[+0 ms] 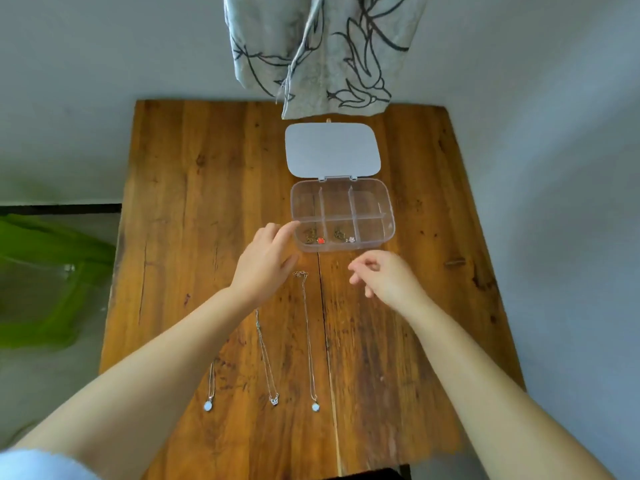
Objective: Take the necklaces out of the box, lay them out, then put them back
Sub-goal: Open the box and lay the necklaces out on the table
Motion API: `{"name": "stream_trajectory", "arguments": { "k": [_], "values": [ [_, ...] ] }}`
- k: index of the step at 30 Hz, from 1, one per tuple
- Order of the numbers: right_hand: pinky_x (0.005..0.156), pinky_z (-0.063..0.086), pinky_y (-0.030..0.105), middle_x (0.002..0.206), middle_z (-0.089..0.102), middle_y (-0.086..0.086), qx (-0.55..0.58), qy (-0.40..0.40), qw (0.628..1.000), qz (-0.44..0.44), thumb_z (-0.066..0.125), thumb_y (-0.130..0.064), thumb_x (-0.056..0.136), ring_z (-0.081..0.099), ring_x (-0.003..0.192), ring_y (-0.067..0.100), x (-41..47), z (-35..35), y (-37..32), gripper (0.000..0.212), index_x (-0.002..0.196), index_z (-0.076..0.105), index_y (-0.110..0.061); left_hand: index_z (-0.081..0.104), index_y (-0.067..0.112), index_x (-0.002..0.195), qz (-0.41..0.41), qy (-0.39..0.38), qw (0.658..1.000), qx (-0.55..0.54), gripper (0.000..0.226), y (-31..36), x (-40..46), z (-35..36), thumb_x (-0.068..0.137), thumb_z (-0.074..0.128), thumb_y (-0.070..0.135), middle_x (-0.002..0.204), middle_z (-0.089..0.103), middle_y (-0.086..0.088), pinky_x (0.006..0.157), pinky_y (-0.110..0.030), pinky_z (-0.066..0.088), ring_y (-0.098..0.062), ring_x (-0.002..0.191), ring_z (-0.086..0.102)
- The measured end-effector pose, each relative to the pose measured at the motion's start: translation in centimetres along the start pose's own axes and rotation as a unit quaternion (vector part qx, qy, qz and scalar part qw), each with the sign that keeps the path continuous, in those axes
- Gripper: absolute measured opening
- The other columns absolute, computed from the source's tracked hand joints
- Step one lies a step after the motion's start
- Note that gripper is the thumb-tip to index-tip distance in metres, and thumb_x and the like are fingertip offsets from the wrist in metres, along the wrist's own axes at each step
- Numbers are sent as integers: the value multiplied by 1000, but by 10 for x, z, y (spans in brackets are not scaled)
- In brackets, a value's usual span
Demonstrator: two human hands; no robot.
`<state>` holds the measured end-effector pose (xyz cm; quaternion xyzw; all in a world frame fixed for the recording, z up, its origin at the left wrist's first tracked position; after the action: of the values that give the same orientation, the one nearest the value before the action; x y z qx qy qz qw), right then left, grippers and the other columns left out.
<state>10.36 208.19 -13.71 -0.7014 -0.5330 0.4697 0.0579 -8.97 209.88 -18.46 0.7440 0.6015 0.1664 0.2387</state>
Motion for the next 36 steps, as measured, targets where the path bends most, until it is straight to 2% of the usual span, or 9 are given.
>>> {"name": "stream_trajectory", "arguments": {
  "k": [3,5,7,9,13,16,22,31,36],
  "values": [
    [80,46,23,117,65,-1,-100,10,989,-109,47,-16,97,62,88,14,49,-4,-30,24,111,66,-16,54,14,114,-9,2,1000,7,28,3,5,8,88,58,22,110,53,-10,67,-37,48,-28,100,49],
    [88,43,23,123,63,3,-184,-22,968,-166,45,-12,97,60,107,20,76,7,-44,27,115,65,-14,57,14,108,-26,16,1000,0,22,1,6,12,87,59,21,108,55,-8,66,-39,49,-27,98,50],
    [92,50,32,119,65,3,-283,-60,933,-214,45,-12,96,61,106,23,94,20,-52,28,116,64,-19,58,15,105,-42,35,998,-12,19,2,6,14,88,58,21,106,56,-7,66,-36,47,-26,97,50],
    [85,54,40,112,66,3,-384,-98,881,-258,47,-12,94,62,99,25,102,28,-55,28,114,64,-21,60,14,102,-50,50,997,-19,15,3,6,15,88,58,20,105,57,-7,66,-31,41,-25,96,50],
    [68,47,35,104,56,4,-510,-172,783,-312,48,-21,95,54,85,23,102,31,-60,20,109,61,-17,59,14,97,-57,60,996,-13,11,6,5,15,87,60,19,101,58,-7,64,-29,38,-25,92,51],
    [65,41,36,111,53,9,-548,-228,747,-300,40,-27,97,53,86,27,101,32,-63,26,111,57,-14,60,15,98,-68,61,996,-7,11,7,5,15,87,59,20,99,60,-6,63,-30,40,-26,91,52],
    [71,44,38,112,54,10,-535,-279,750,-271,44,-11,91,51,85,24,103,32,-68,24,112,55,-12,60,15,100,-73,64,995,3,13,10,4,14,89,57,21,100,61,-6,63,-29,38,-26,90,52],
    [71,41,37,112,49,12,-547,-286,741,-264,41,-8,93,49,84,25,100,34,-65,25,115,52,-6,60,15,100,-79,63,995,8,13,11,4,15,90,56,22,99,62,-5,61,-29,39,-25,90,52],
    [77,46,39,112,49,11,-520,-283,762,-263,42,-7,92,49,85,24,97,31,-62,29,120,49,-8,59,16,100,-81,61,995,13,13,11,4,15,91,54,24,99,62,-4,62,-33,44,-24,89,51]
  ]
}}
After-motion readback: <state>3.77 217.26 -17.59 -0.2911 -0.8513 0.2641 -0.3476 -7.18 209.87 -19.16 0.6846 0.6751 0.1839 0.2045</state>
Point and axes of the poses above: each hand's wrist, its own x-axis towards the middle knuckle, its own z-axis out of the palm, y = z × x, the point moved 4 cm from there along x, towards the middle knuckle
